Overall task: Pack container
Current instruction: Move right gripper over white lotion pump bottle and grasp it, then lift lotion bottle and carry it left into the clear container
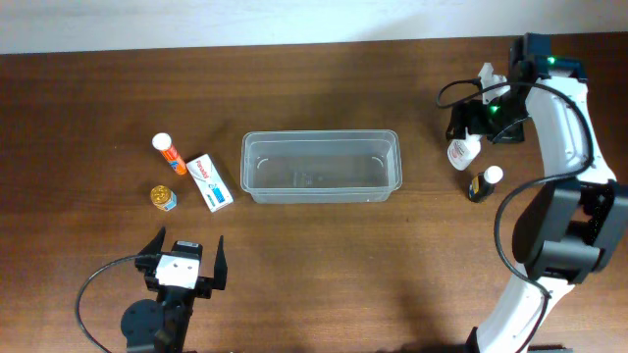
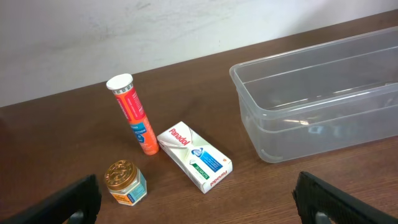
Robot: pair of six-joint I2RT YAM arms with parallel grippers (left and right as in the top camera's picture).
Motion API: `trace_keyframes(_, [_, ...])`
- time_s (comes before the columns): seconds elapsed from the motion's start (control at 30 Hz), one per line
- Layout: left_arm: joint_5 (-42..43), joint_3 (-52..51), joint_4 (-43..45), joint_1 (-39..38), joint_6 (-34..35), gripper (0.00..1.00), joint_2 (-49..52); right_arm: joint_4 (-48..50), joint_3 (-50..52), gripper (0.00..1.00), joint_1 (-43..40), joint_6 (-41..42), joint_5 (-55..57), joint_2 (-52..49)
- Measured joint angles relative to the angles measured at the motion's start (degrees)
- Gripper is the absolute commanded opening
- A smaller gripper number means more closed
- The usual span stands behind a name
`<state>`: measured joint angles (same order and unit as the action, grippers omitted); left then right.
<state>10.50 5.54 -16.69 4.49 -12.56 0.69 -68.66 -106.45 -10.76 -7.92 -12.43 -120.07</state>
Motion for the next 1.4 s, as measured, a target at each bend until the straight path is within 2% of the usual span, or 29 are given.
trace_keyframes(0.2, [0.0, 0.0, 0.0, 0.0, 0.0, 0.99, 0.0, 1.3, 0.0, 0.66, 0.0, -0.3, -0.2, -1.7])
trace_keyframes(0.3, [0.0, 0.0, 0.0, 0.0, 0.0, 0.99, 0.0, 1.7, 0.0, 0.63, 0.0, -0.2, -0.2, -1.7])
trace_keyframes(0.7, [0.0, 0.0, 0.0, 0.0, 0.0, 0.99, 0.0, 3.9, 2.4, 0.4, 0.0, -1.6, -0.1, -1.7])
trace_keyframes(0.93, [0.0, 0.0, 0.0, 0.0, 0.0, 1.0, 0.0, 4.5, 3.7, 0.15, 0.0, -1.9, 0.7, -1.8])
trace_keyframes(1.2, [0.0, 0.0, 0.0, 0.0, 0.0, 0.99, 0.0, 3.8, 3.5, 0.05, 0.0, -2.0, 0.7, -1.8])
trace_keyframes(1.4, [0.0, 0.0, 0.0, 0.0, 0.0, 0.99, 0.0, -2.6, -0.5, 0.04, 0.0, -1.9, 0.5, -1.9])
